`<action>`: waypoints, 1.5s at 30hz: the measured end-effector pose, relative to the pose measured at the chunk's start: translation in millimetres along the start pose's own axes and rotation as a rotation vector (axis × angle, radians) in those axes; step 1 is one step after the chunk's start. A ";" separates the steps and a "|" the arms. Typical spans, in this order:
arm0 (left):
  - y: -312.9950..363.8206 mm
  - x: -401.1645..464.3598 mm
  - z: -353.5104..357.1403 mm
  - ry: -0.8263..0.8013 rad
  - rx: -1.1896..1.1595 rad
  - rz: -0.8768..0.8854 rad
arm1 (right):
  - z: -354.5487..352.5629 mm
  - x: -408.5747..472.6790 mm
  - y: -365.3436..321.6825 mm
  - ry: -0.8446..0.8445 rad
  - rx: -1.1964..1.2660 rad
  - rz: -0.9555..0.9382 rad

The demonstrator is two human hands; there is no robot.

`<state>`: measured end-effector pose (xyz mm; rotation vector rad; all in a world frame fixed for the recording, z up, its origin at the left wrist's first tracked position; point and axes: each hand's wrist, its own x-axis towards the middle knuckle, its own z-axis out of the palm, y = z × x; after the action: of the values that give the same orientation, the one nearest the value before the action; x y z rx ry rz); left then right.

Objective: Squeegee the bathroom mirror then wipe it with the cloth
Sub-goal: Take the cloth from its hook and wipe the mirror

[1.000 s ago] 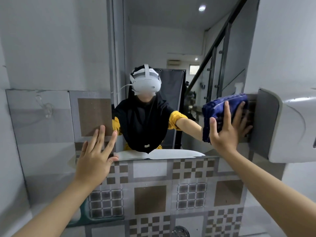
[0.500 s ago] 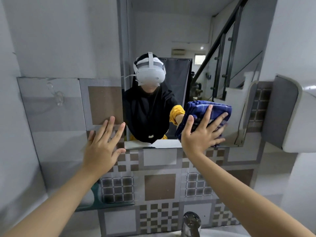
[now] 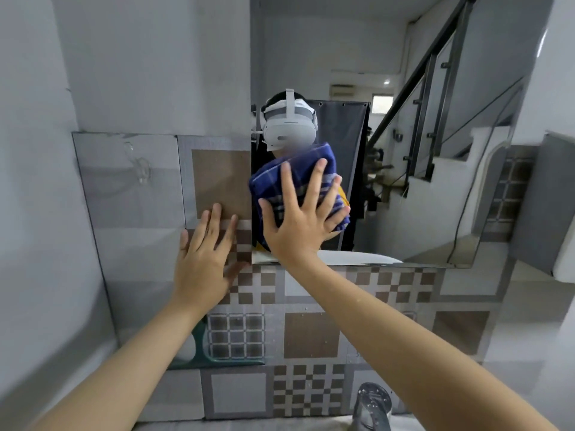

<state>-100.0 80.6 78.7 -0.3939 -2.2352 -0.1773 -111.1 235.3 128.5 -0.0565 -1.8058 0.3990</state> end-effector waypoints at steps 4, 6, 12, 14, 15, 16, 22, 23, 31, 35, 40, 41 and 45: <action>-6.9 -4.2 -3.1 0.002 -0.005 -0.024 | 8.4 -17.0 6.4 0.028 -0.073 -0.205; -9.6 -5.9 -3.2 0.002 -0.011 -0.025 | 9.6 -26.1 16.8 0.033 -0.104 -0.301; -13.3 -7.0 -0.6 0.005 -0.003 -0.017 | -0.3 -41.9 58.6 -0.012 -0.157 -0.486; -14.2 -6.8 0.0 0.004 0.003 -0.016 | -6.0 -40.7 74.9 -0.012 -0.164 -0.503; -14.4 -6.8 0.5 0.005 0.006 -0.014 | -8.8 -39.8 83.2 -0.004 -0.167 -0.503; -14.2 -6.9 0.7 0.011 0.006 -0.013 | -11.9 -38.5 92.1 0.006 -0.173 -0.499; -12.6 -7.2 2.7 0.030 0.031 -0.004 | -33.5 -30.6 157.0 -0.003 -0.237 -0.283; -12.9 -6.9 3.3 0.029 0.027 -0.004 | -38.7 -29.7 168.4 -0.026 -0.235 -0.216; -11.8 -6.5 5.1 0.037 0.029 0.006 | -68.3 -29.7 221.3 -0.069 -0.021 0.467; -10.7 -6.4 4.8 0.041 0.027 0.007 | -55.6 -32.7 193.2 -0.003 0.081 0.653; -10.8 -6.6 5.1 0.028 0.021 0.003 | -35.4 -40.8 131.0 -0.011 0.194 0.734; -10.8 -6.8 4.8 0.025 0.024 0.002 | -31.0 -43.1 117.3 -0.018 0.213 0.748; -10.0 -8.2 3.0 0.007 0.045 0.000 | -16.1 -52.4 64.9 -0.064 0.274 0.797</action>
<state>-100.7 70.1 70.5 -0.3680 -2.2281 -0.1286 -92.5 287.2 64.0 -0.5864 -1.7156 1.2159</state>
